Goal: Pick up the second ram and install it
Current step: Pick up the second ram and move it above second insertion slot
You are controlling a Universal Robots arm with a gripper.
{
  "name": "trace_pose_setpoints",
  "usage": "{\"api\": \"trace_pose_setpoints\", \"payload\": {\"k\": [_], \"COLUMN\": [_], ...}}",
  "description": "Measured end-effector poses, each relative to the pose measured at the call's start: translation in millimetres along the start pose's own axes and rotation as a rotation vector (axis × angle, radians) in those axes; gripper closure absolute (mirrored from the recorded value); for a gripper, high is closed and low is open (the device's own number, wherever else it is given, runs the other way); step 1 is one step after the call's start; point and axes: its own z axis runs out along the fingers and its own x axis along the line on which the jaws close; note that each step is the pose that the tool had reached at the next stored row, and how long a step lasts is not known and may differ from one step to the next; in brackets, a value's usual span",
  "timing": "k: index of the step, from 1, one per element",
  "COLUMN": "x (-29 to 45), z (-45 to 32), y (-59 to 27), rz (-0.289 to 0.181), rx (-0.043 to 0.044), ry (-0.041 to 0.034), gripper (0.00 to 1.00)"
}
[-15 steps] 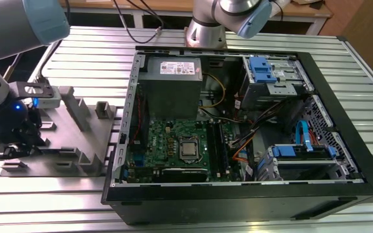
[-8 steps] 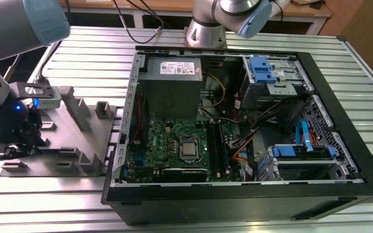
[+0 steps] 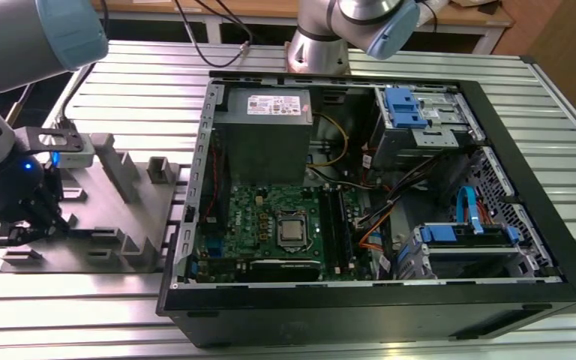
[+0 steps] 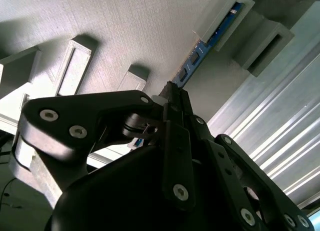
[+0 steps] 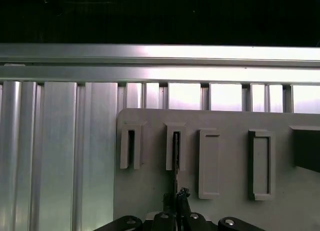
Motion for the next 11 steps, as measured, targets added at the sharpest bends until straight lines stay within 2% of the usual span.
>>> {"api": "trace_pose_setpoints", "payload": {"k": [7, 11], "x": [0.0, 0.0], "z": [0.0, 0.0], "y": [0.0, 0.0], "rz": [-0.001, -0.002], "rx": [0.0000, 0.0000], "ry": [0.0000, 0.0000], "gripper": [0.88, 0.92]}}
